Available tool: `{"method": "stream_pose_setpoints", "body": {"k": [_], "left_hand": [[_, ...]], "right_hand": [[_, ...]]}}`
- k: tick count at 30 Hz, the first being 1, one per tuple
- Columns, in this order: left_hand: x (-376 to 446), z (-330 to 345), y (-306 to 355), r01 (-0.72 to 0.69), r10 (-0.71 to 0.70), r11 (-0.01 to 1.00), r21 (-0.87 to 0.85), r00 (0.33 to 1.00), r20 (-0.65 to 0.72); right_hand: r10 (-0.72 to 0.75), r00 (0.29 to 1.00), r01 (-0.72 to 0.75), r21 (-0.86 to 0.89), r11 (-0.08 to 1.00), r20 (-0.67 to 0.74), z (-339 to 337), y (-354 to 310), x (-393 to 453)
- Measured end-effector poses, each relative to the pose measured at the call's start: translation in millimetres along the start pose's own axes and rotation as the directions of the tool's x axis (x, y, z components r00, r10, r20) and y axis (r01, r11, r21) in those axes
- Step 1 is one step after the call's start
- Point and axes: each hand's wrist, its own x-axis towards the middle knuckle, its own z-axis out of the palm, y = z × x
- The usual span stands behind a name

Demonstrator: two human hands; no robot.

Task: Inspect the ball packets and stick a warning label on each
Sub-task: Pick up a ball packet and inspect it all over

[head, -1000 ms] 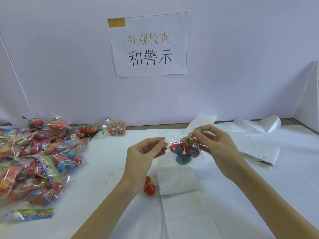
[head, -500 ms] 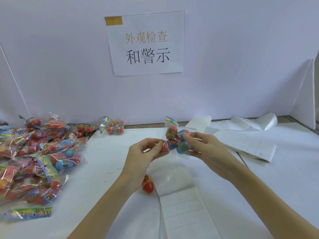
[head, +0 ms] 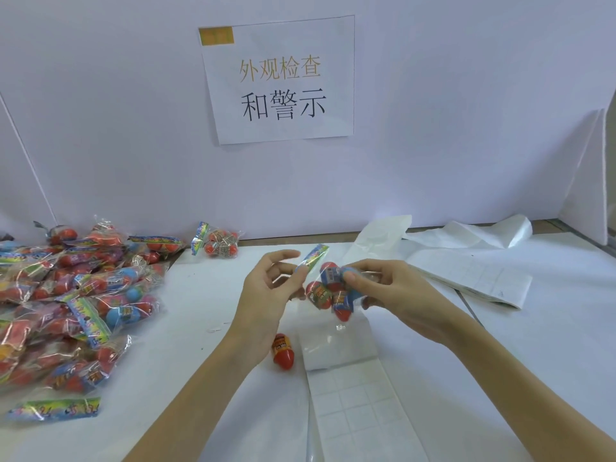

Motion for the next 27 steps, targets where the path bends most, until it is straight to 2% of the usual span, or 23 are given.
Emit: {"method": "stream_pose_setpoints", "body": {"k": [3, 5, 7, 10, 14, 16, 18, 20, 21, 22, 25, 27], "left_hand": [[-1, 1, 0, 0.013, -0.013, 1.000, 0.015, 1.000, 0.008], [-3, 4, 3, 0.175, -0.173, 0.984, -0.018, 0.981, 0.090], [-4, 5, 6, 0.282, -0.285, 0.958, 0.044, 0.942, 0.177], [-4, 3, 8, 0.293, -0.295, 0.955, 0.040, 0.939, 0.179], [-2, -2, 10, 0.262, -0.256, 0.964, -0.041, 0.959, 0.119], [-1, -2, 9, 0.196, -0.196, 0.981, 0.015, 0.979, 0.055], [0, 0, 4, 0.024, -0.018, 0.972, 0.233, 0.999, -0.027], [-2, 5, -2, -0.191, 0.254, 0.829, 0.526, 0.966, -0.050], [-3, 7, -5, -0.257, 0.344, 0.771, 0.583, 0.938, -0.041], [-3, 8, -6, -0.279, 0.370, 0.765, 0.580, 0.928, -0.043], [0, 6, -6, -0.223, 0.287, 0.885, 0.408, 0.952, -0.103], [1, 3, -2, -0.187, 0.245, 0.926, 0.327, 0.958, -0.146]], "right_hand": [[0.006, 1.000, -0.006, 0.035, 0.999, 0.008, -1, 2, 2], [0.001, 0.999, -0.002, 0.031, 1.000, 0.043, -1, 5, 1], [0.010, 0.996, -0.014, 0.052, 0.999, 0.085, 2, 6, 0], [0.096, 0.991, -0.111, 0.189, 0.976, 0.089, 6, 8, 3], [0.146, 0.989, -0.148, 0.186, 0.971, 0.024, 3, 10, 6], [0.156, 0.987, -0.149, 0.178, 0.973, -0.023, 1, 10, 6], [0.158, 0.985, -0.146, 0.156, 0.977, -0.065, 3, 7, 6], [0.134, 0.989, -0.125, 0.129, 0.984, -0.064, 7, 7, 5], [0.110, 0.993, -0.104, 0.109, 0.989, -0.048, 8, 8, 5], [0.088, 0.996, -0.085, 0.090, 0.992, -0.027, 10, 8, 4], [0.076, 0.995, -0.080, 0.077, 0.994, 0.058, 12, 8, 2], [0.087, 0.990, -0.092, 0.045, 0.995, 0.108, 14, 9, 1]]}}
